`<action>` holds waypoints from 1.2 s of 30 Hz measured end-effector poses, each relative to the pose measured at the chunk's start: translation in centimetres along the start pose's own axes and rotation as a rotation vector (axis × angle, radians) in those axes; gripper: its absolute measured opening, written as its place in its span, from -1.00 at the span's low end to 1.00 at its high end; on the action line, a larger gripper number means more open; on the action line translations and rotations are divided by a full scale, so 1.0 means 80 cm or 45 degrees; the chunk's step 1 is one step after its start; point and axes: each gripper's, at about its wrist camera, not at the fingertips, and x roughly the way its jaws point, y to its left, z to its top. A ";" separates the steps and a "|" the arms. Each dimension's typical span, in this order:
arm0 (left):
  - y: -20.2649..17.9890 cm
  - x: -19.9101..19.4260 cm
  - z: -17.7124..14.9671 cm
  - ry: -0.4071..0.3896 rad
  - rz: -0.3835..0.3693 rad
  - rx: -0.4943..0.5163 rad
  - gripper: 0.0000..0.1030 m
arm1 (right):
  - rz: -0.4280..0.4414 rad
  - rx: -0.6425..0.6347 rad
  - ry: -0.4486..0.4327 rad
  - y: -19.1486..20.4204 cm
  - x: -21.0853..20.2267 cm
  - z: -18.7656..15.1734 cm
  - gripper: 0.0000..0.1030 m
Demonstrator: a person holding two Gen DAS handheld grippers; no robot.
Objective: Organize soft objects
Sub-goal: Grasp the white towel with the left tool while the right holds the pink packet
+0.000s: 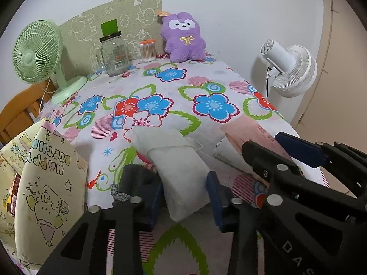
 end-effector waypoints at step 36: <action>0.014 -0.096 0.000 -0.166 -0.032 0.027 -0.82 | 0.005 0.041 -0.142 0.031 -0.087 0.007 -0.22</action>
